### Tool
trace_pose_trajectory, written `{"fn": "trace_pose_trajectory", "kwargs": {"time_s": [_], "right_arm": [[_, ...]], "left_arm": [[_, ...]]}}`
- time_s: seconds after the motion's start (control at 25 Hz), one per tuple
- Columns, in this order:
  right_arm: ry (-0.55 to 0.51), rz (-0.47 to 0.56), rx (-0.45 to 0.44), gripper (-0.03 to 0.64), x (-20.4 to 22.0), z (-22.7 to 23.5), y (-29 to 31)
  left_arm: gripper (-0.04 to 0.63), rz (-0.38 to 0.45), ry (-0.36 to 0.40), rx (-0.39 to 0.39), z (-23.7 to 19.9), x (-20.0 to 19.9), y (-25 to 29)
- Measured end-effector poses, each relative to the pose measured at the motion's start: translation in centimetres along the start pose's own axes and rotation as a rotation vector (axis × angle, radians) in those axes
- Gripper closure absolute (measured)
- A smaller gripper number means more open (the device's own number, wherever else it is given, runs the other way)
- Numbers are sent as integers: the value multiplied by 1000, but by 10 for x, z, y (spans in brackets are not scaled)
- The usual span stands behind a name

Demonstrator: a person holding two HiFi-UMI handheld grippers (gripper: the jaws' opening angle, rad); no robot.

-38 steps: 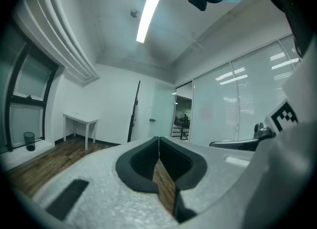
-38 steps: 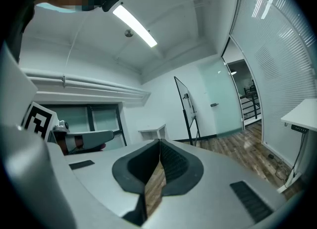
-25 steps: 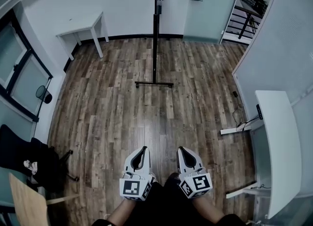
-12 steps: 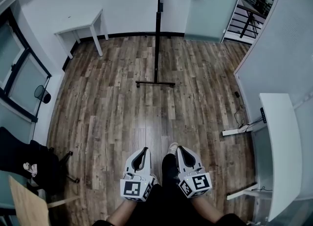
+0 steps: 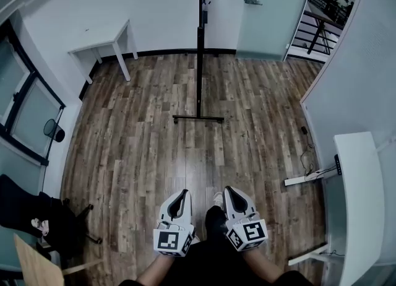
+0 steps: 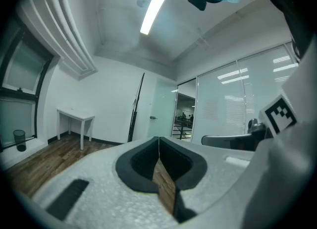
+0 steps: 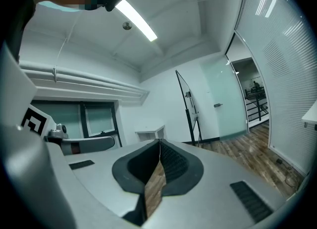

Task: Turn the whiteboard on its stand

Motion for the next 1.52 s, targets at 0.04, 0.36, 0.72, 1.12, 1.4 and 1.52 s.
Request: {"fn": "trace_pose_trajectory", "kwargs": {"time_s": [0.04,0.36,0.72,1.12,1.4,1.52], "right_arm": [[2,1,-1,603,-4,10,9],[13,3,-28,603,-33,101,67],[7,-5,-46,603,-60,193,110],[17,-9,-50,603,-79,243,148],[7,-5,-43,603,-82,281,188],[9,-4,-33,604,-89,298,213]], "left_arm": [[577,-2,2,-4,0,-2,13],[577,-12,11,-40,15,-16,117],[577,-6,-2,-72,39,-25,218],[577,-13,1,-81,43,-34,285],[577,-8,2,-81,34,-31,349],[577,-3,4,-75,27,-37,384]]}}
Point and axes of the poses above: the fingertips, and each gripper's own axes: y forward along the fingers, z to its right, x out of its underside, the point moved 2 cm from there along -y, backward along the fingers, and after that the axes turned 14 degrees about -x, right-handed, at the moved point
